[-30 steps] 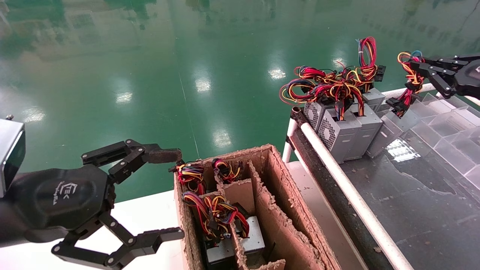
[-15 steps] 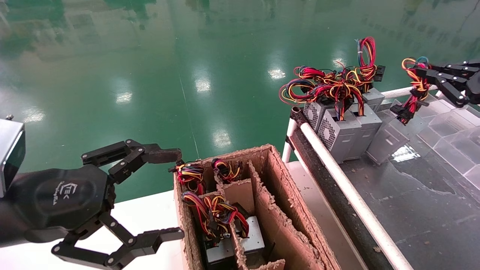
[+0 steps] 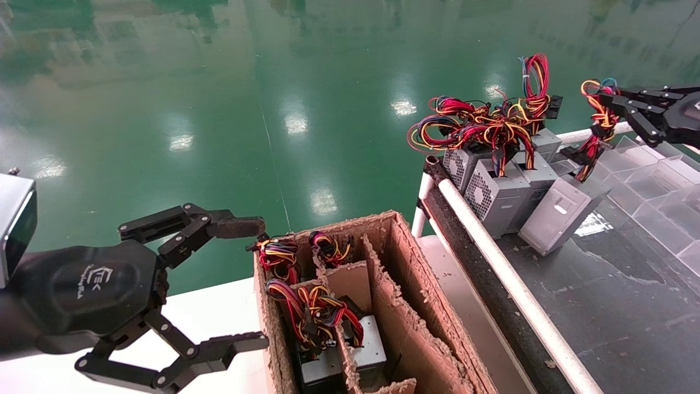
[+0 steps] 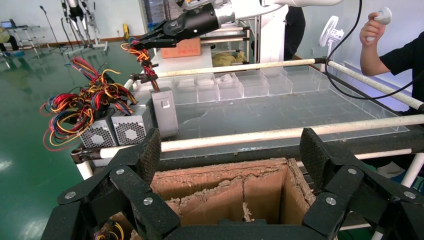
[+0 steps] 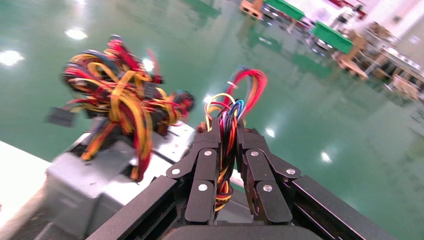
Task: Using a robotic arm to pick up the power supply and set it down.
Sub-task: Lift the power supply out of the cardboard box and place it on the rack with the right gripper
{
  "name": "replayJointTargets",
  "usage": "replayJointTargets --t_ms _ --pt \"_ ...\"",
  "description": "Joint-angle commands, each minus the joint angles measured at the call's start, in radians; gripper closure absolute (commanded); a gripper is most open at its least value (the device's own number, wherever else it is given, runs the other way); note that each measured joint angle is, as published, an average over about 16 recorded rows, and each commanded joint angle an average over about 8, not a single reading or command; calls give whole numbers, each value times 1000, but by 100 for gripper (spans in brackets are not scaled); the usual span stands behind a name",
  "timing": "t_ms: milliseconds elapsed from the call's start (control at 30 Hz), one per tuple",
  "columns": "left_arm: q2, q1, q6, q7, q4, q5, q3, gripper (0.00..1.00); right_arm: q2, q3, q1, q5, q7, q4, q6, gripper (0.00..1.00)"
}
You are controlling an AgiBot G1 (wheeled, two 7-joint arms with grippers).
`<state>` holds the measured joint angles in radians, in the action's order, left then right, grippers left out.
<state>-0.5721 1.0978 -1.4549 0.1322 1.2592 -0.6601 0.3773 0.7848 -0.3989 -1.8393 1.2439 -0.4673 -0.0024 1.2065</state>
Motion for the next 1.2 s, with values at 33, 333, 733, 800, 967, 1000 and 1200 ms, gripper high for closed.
replayJointTargets --t_ms 33,333,733,800,967,1000,1200 --pt "0 0 0 0 0 0 0 0 12 1 0 -1 3 -6 -38 100" --pt "0 0 0 0 0 0 0 0 46 2 -3 -2 30 -2 -8 100" --pt "0 0 0 0 0 0 0 0 79 -3 1 4 33 -4 -58 100" --pt "0 0 0 0 0 0 0 0 88 -2 1 3 35 -5 -71 100" --pt "0 0 0 0 0 0 0 0 116 2 2 -2 37 -4 -109 100" --pt "0 0 0 0 0 0 0 0 122 2 2 -3 36 -3 -116 100" --pt "0 0 0 0 0 0 0 0 150 6 5 -8 26 3 -149 99"
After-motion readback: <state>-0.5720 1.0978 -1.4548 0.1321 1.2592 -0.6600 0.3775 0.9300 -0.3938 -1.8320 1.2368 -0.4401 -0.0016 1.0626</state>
